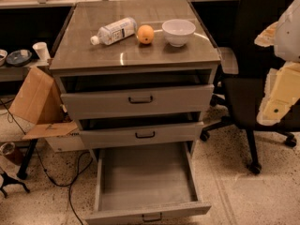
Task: Place blue plastic bottle into bottom drawer
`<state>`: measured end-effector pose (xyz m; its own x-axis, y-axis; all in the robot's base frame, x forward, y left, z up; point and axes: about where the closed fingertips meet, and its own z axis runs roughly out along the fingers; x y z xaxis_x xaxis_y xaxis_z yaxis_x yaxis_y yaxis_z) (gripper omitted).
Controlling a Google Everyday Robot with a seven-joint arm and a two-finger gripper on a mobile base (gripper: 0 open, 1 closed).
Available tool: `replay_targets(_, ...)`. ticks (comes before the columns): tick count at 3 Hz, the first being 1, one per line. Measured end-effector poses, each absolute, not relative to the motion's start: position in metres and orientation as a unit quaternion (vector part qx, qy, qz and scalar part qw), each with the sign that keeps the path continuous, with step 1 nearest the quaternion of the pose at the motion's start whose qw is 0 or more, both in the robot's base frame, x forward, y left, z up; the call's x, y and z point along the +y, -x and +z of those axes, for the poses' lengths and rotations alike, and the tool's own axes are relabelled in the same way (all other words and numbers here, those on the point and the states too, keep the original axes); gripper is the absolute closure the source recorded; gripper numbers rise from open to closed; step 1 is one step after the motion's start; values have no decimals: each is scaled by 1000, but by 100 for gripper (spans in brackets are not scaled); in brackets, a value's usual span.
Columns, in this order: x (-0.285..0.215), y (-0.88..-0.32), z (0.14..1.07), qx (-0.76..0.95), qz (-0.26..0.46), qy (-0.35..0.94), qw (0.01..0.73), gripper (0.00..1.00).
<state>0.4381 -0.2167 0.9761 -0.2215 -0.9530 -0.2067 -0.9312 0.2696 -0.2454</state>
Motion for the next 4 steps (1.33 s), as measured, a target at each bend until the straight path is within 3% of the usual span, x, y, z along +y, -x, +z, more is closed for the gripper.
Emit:
replay_targets(2,-207,-447,980,787,-28,591,176,0)
replay_targets(4,-161,-483,983,804,4,551,225,0)
